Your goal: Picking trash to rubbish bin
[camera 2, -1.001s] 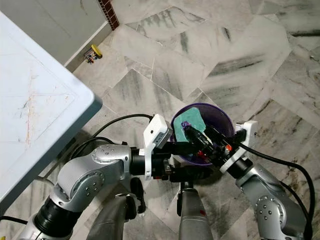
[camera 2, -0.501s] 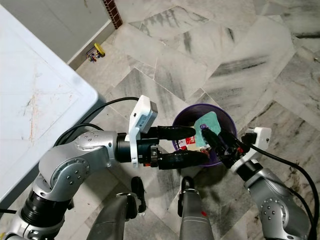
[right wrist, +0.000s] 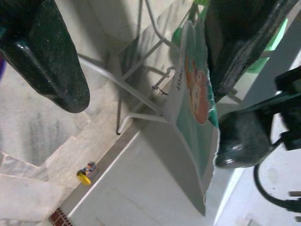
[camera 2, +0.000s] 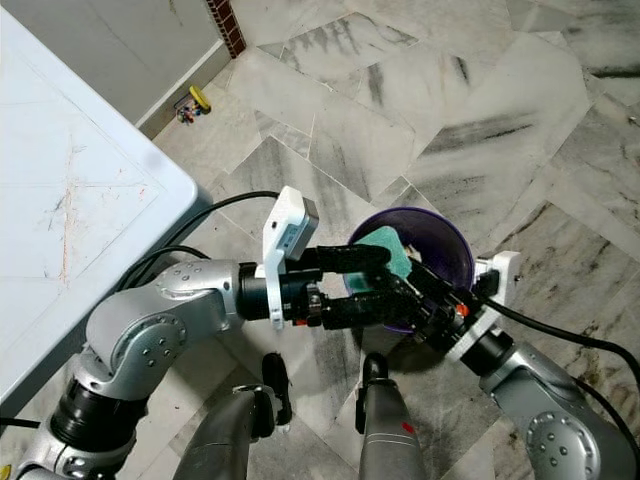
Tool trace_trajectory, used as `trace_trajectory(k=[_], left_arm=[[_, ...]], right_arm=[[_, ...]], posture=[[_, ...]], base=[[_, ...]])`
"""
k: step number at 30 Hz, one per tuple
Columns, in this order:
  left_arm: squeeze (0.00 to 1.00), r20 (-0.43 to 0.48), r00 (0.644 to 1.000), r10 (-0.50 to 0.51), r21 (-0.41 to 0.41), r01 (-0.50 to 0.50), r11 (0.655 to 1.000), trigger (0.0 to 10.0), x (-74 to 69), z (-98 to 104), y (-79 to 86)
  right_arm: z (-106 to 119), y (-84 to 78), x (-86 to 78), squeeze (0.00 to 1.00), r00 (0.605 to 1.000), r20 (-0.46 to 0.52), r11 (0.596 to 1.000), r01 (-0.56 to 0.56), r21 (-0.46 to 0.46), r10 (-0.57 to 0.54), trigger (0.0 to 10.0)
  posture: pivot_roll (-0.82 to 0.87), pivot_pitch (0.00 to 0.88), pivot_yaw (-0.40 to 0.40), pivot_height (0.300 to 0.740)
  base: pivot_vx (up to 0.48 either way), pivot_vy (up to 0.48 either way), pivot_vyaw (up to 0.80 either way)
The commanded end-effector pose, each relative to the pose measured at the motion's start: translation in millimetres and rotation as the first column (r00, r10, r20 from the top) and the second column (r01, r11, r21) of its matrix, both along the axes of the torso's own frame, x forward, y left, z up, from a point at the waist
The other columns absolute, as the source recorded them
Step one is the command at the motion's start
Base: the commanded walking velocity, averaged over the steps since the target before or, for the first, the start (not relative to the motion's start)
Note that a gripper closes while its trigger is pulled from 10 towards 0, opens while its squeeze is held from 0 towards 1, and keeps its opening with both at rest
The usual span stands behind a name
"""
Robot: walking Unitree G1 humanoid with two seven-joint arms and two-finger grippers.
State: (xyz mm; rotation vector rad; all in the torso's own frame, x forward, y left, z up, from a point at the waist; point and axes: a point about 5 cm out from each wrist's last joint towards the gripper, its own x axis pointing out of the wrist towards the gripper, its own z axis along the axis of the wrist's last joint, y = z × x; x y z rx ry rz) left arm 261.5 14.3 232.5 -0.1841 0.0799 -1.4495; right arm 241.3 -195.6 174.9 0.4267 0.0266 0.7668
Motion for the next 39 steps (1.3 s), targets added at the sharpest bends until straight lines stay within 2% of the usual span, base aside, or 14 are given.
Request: trace_trajectory(k=[1, 9, 18, 21, 24, 26, 28, 29, 30, 32, 34, 35, 36, 39], left_arm=[[0.0, -0.005, 1.0, -0.013, 0.007, 0.013, 1.0, 10.0, -2.7, -3.7, -2.0], [0.0, 0.004, 0.999, 0.041, 0.009, -0.041, 0.999, 10.0, 4.1, -6.2, -2.3], [0.0, 0.005, 0.999, 0.04, 0.008, -0.04, 0.999, 10.0, 5.7, -5.9, -1.4], [0.0, 0.007, 0.998, 0.062, 0.007, -0.062, 0.998, 10.0, 9.5, -5.6, -0.4], [0.0, 0.034, 0.986, 0.165, -0.016, -0.164, 0.986, 10.0, 20.0, -3.7, 2.7], [0.0, 0.011, 0.979, 0.205, -0.034, -0.205, 0.978, 10.0, 25.3, -1.7, 4.1], [0.0, -0.022, 0.966, 0.258, -0.075, -0.259, 0.963, 10.0, 32.7, 6.2, 7.6], [0.0, -0.01, 0.958, 0.287, -0.095, -0.287, 0.953, 10.0, 35.3, 12.6, 9.8], [0.0, -0.007, 0.956, 0.294, -0.103, -0.293, 0.951, 10.0, 35.9, 14.8, 10.5], [0.0, -0.005, 0.955, 0.297, -0.107, -0.295, 0.949, 10.0, 36.1, 15.8, 10.8], [0.0, 0.007, 0.945, 0.328, -0.137, -0.324, 0.936, 10.0, 39.0, 24.6, 14.5], [0.0, 0.007, 0.945, 0.328, -0.137, -0.324, 0.936, 10.0, 39.0, 24.6, 14.5], [0.0, 0.033, 0.926, 0.376, -0.173, -0.366, 0.915, 10.0, 43.5, 37.0, 20.8], [0.0, 0.065, 0.904, 0.422, -0.192, -0.404, 0.895, 10.0, 47.9, 46.2, 26.9]], right_arm=[[-0.1, 4.2, -10.4, 0.0, 0.999, -0.013, 0.999, -0.052, 0.003, 0.052, 10.0], [7.9, 9.5, -29.0, 0.0, 0.991, -0.012, 0.991, -0.13, 0.001, 0.13, 10.0], [6.5, 5.1, -30.8, 0.0, 0.994, -0.029, 0.994, -0.106, -0.001, 0.106, 10.0], [3.4, 0.8, -26.0, 0.0, 0.999, -0.027, 0.998, -0.046, -0.031, 0.045, 10.0], [4.0, -9.9, -9.4, 0.0, 0.988, 0.027, 0.985, 0.151, -0.079, -0.149, 10.0], [5.5, -14.2, -3.2, 0.0, 0.975, 0.045, 0.972, 0.221, -0.08, -0.218, 10.0], [11.0, -24.1, 9.0, 0.0, 0.922, 0.092, 0.921, 0.382, -0.078, -0.375, 10.0], [18.0, -31.7, 15.0, 0.0, 0.863, 0.142, 0.866, 0.497, -0.065, -0.485, 10.0], [20.4, -34.1, 16.7, 0.0, 0.841, 0.155, 0.845, 0.531, -0.057, -0.518, 10.0], [21.4, -35.3, 17.6, 0.0, 0.83, 0.158, 0.835, 0.547, -0.052, -0.534, 10.0], [32.2, -37.6, 20.1, 0.0, 0.784, 0.208, 0.799, 0.6, -0.018, -0.584, 10.0], [32.2, -37.6, 20.1, 0.0, 0.784, 0.208, 0.799, 0.6, -0.018, -0.584, 10.0], [46.8, -37.6, 23.3, 0.0, 0.73, 0.283, 0.759, 0.651, -0.01, -0.623, 10.0], [58.3, -35.3, 26.0, 0.0, 0.688, 0.341, 0.731, 0.682, -0.001, -0.641, 10.0]], posture=[[-0.16, 0.609, 0.158, 0.74], [-0.17, 0.621, 0.162, 0.74], [-0.17, 0.621, 0.167, 0.74], [-0.16, 0.619, 0.167, 0.74], [-0.16, 0.614, 0.167, 0.74], [-0.16, 0.612, 0.165, 0.74], [-0.16, 0.603, 0.16, 0.74], [-0.15, 0.595, 0.155, 0.74], [-0.15, 0.595, 0.155, 0.74], [-0.15, 0.595, 0.155, 0.74], [-0.15, 0.575, 0.14, 0.74], [-0.15, 0.575, 0.14, 0.74], [-0.15, 0.559, 0.133, 0.74], [-0.15, 0.55, 0.128, 0.74]], base=[[0.0, 0.0, 0.0], [0.0, 0.0, 0.0], [0.0, 0.0, 0.0], [0.0, 0.0, 0.0], [0.0, 0.0, 0.0], [0.0, 0.0, 0.0], [0.0, 0.0, 0.0], [0.0, 0.0, 0.0], [0.0, 0.0, 0.0], [0.0, 0.0, 0.0], [0.0, 0.0, 0.0], [0.0, 0.0, 0.0], [0.0, 0.0, 0.0], [0.0, 0.0, 0.0]])
